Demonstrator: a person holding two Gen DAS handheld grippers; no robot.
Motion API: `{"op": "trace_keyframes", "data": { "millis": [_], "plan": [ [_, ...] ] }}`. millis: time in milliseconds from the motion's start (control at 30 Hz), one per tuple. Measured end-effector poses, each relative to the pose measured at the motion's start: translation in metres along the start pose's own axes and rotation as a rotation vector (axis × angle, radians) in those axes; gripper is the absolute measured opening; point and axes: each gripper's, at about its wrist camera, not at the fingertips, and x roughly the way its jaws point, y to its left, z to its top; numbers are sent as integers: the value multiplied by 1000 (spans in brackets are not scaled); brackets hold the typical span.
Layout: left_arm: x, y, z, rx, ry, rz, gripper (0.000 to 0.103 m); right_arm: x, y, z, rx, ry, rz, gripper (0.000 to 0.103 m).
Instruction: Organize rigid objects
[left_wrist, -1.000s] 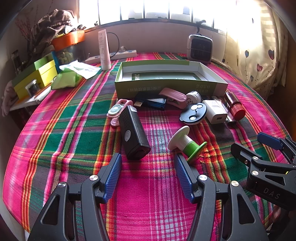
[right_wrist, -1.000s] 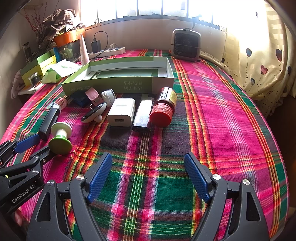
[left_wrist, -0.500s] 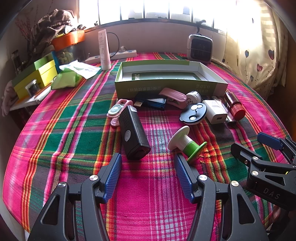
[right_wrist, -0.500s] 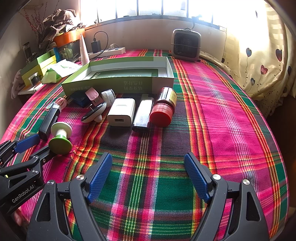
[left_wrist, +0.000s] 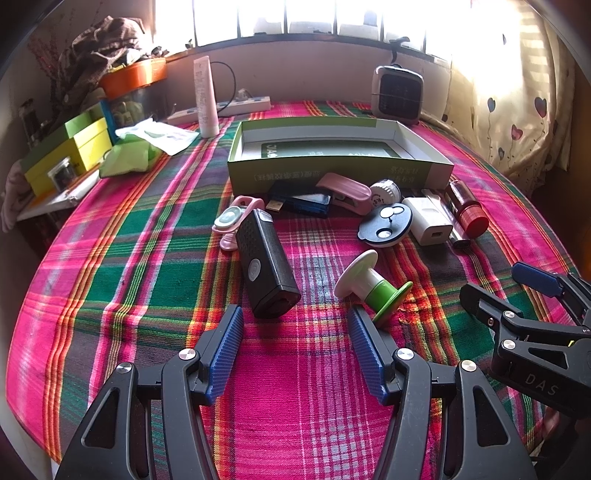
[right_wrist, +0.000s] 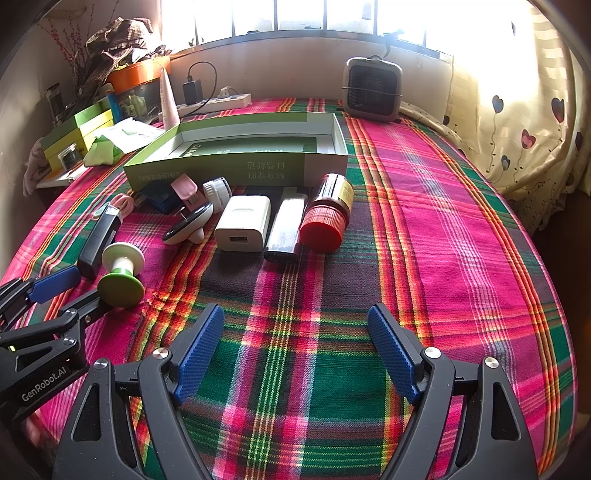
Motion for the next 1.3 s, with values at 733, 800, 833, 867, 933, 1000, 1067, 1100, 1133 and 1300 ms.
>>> {"op": "trace_keyframes", "data": {
  "millis": [733, 800, 833, 867, 933, 1000, 1067, 1100, 1133, 1300],
  "plan": [
    [-4, 35, 20, -73, 25, -152, 58, -4, -45, 34, 127, -38, 27, 80],
    [-1, 35, 24, -80, 29, -165, 58, 1, -48, 40, 130, -29, 30, 80],
    [1, 34, 26, -82, 30, -168, 58, 3, -49, 42, 135, -29, 33, 80],
    [2, 35, 27, -84, 31, -167, 58, 4, -50, 44, 139, -32, 39, 80],
    [5, 36, 30, -89, 33, -160, 58, 6, -50, 47, 137, -31, 41, 80],
    [9, 38, 33, -95, 43, -142, 58, 10, -50, 50, 127, -25, 38, 80],
    [13, 40, 34, -100, 51, -129, 58, 14, -49, 53, 124, -18, 42, 80],
    [15, 42, 35, -107, 55, -128, 58, 16, -50, 54, 122, -15, 44, 80],
    [17, 43, 36, -112, 59, -131, 58, 18, -50, 55, 121, -10, 44, 80],
    [26, 44, 39, -113, 75, -120, 58, 26, -52, 59, 128, 9, 43, 80]
  ]
}}
